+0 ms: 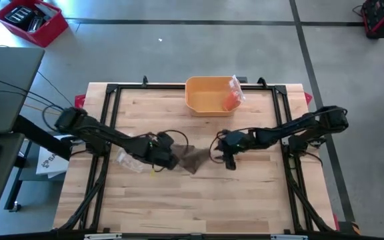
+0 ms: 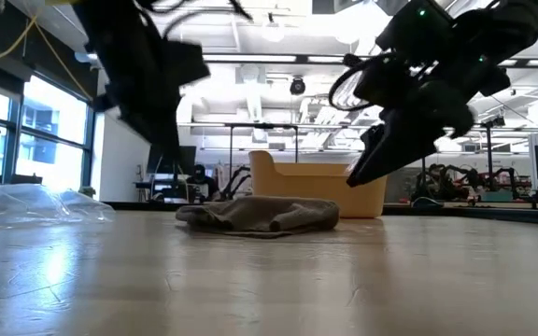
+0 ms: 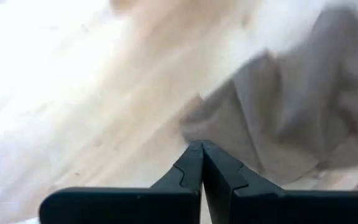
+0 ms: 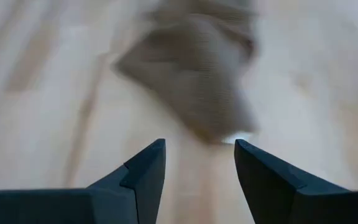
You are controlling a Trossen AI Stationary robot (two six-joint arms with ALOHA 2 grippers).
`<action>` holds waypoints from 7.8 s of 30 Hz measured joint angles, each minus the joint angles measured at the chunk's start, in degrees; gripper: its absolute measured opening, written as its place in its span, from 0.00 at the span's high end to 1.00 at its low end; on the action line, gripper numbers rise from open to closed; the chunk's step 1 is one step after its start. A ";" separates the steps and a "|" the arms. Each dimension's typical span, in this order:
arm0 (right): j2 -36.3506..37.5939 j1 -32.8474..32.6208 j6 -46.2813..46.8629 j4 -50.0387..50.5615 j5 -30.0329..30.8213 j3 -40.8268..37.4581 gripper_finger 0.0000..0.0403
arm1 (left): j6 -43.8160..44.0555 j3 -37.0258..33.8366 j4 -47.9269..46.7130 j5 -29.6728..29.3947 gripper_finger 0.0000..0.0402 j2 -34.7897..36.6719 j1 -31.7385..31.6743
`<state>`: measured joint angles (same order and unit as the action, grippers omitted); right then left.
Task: Roll bandage
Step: Roll the brown bandage
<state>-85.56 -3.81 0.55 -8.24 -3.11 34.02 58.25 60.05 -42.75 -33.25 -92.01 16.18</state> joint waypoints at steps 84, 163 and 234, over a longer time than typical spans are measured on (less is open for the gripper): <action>-12.37 17.13 14.13 -28.08 -68.37 -0.02 1.00 | -29.28 9.72 7.78 -1.31 0.75 -0.01 10.68; 13.98 -17.81 5.48 28.53 3.25 -0.30 1.00 | -45.17 9.64 33.57 18.14 0.96 -18.84 1.52; -17.89 -1.04 -10.97 -21.04 12.46 -1.07 0.70 | -15.40 13.77 -1.76 5.32 0.99 -13.11 -10.06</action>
<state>-103.45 -4.85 -10.42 -29.28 9.35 32.95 42.85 73.82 -44.51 -27.93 -105.12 6.12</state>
